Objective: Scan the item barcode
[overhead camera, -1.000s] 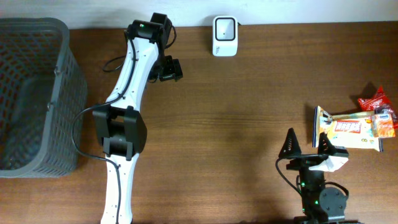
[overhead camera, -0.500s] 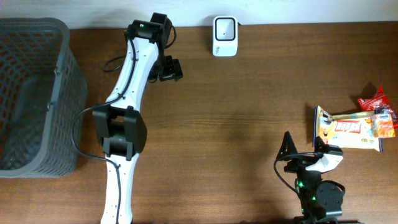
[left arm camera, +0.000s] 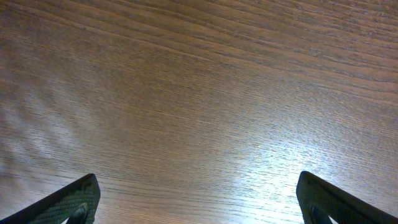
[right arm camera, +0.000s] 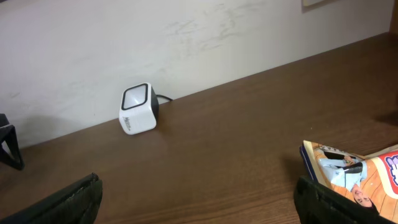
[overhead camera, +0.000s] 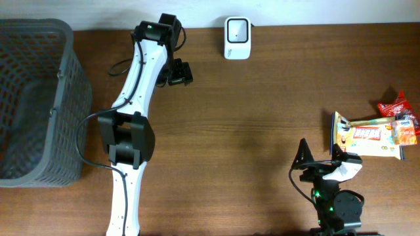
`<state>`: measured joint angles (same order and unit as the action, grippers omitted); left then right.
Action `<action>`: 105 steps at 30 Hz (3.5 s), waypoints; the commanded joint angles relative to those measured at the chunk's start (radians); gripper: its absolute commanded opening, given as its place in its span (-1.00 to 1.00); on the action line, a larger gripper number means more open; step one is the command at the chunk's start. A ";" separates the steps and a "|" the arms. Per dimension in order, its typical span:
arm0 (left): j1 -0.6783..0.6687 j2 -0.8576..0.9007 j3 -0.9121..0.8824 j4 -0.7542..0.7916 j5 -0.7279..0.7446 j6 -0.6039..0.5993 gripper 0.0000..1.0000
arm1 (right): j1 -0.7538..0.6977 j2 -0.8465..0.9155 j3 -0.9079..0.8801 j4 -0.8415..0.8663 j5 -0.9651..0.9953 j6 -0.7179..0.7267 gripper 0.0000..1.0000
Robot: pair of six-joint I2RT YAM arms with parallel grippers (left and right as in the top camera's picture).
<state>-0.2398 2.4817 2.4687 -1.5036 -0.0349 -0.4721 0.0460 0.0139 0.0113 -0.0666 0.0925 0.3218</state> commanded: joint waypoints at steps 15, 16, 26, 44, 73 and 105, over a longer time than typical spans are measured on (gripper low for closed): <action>-0.025 -0.020 0.018 0.063 -0.013 0.101 0.98 | 0.006 -0.011 -0.006 -0.008 -0.006 0.007 0.97; -0.043 -0.038 0.018 0.106 -0.013 0.146 0.98 | 0.006 -0.011 -0.006 -0.008 -0.006 0.007 0.97; -0.095 -0.479 -0.528 0.683 -0.013 0.399 0.98 | 0.006 -0.011 -0.006 -0.008 -0.006 0.007 0.97; 0.083 -1.642 -1.988 1.524 0.097 0.784 0.98 | 0.006 -0.011 -0.006 -0.008 -0.006 0.007 0.97; 0.275 -2.477 -2.460 1.495 0.140 0.676 0.98 | 0.006 -0.011 -0.006 -0.008 -0.006 0.007 0.97; 0.275 -2.477 -2.461 1.419 -0.006 0.555 0.98 | 0.006 -0.011 -0.006 -0.008 -0.006 0.007 0.97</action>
<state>0.0296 0.0139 0.0139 -0.0799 -0.0448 0.0631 0.0460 0.0109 0.0113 -0.0673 0.0883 0.3218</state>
